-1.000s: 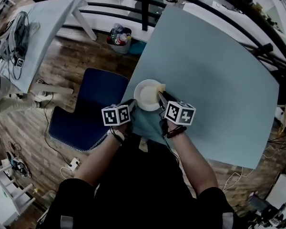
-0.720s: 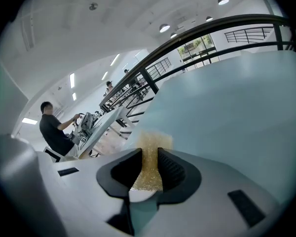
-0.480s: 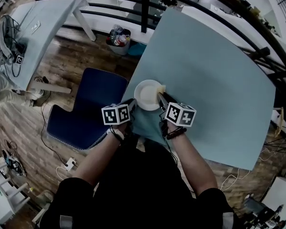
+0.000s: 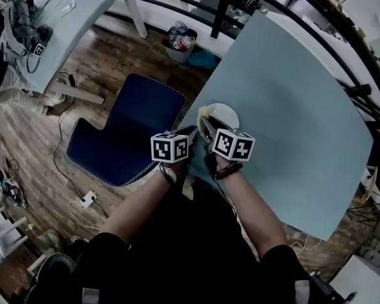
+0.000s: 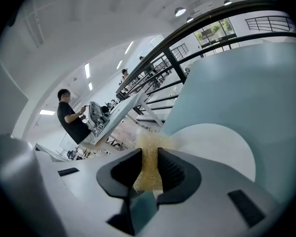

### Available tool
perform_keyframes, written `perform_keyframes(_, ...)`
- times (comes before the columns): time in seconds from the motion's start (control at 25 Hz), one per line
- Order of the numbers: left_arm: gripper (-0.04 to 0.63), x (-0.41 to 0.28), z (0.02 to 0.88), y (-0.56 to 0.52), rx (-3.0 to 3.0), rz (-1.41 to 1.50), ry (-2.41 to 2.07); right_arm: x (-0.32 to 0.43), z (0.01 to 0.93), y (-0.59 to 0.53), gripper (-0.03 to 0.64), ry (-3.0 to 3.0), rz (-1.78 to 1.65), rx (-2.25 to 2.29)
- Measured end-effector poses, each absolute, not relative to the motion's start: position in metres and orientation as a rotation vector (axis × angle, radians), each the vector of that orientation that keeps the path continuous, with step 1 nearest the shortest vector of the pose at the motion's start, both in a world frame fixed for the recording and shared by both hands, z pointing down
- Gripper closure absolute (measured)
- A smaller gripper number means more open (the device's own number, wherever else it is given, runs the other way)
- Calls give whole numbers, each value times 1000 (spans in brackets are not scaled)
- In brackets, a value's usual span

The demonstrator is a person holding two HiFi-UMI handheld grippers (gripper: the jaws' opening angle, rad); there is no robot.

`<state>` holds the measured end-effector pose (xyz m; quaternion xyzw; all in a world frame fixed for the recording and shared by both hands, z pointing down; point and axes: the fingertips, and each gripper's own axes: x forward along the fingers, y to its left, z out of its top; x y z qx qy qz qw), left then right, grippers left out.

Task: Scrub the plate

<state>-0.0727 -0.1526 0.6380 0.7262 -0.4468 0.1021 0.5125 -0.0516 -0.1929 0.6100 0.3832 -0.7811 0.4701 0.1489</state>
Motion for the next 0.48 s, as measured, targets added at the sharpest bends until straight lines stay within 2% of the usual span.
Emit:
perform_keyframes(0.24,543,-86,640,-153,1705,146,-1094,-56,619,-189,512,-2229,1391,1086)
perform_keyframes(0.48,543,-86,638,-151,1718,183,-1096,-11,618,-176,512,-2181,1368,1215)
